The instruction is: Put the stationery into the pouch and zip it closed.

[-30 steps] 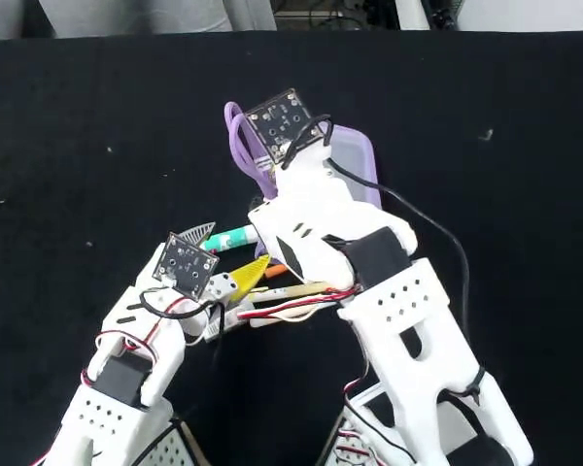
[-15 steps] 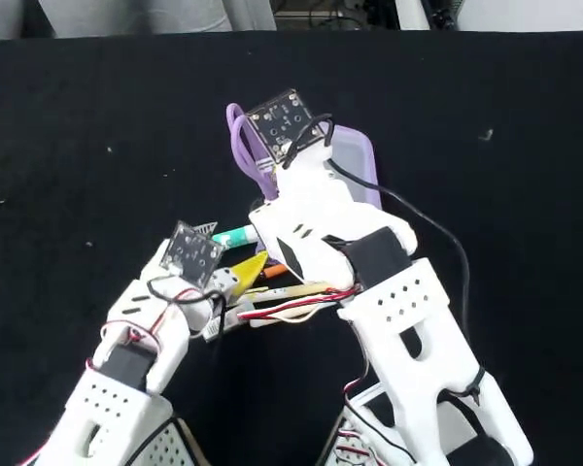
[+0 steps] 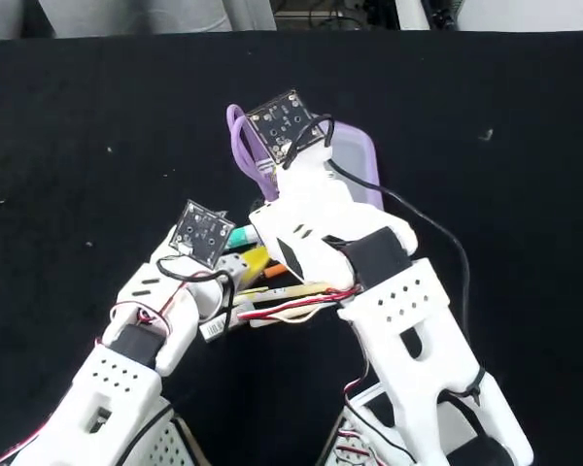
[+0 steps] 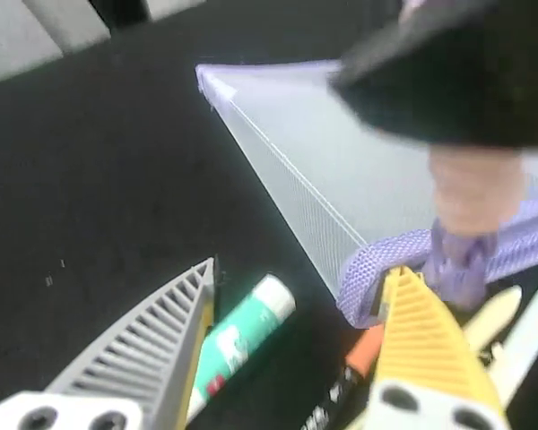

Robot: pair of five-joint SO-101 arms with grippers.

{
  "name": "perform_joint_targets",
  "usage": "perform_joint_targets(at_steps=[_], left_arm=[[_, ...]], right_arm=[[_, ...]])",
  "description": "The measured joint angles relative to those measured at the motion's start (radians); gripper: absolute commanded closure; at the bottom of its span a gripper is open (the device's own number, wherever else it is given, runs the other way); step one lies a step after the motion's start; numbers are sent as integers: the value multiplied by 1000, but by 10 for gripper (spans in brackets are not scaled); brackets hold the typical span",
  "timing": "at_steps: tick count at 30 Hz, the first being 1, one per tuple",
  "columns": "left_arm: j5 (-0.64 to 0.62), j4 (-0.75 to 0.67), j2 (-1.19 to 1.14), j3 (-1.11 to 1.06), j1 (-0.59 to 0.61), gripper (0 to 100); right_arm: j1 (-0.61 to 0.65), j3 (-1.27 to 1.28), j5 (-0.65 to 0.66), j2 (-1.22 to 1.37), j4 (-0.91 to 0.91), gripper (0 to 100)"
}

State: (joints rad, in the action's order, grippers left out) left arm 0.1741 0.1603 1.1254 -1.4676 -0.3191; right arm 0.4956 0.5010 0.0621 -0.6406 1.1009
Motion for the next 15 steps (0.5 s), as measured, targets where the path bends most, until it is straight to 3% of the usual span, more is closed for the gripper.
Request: perform_joint_targets(at_steps=[7,15], left_arm=[[0,-117,-144,0,0,727],[0,-267,-227,0,-14,976]], right_arm=[[0,0,0,0,0,988],[0,-14,0,0,40,988]])
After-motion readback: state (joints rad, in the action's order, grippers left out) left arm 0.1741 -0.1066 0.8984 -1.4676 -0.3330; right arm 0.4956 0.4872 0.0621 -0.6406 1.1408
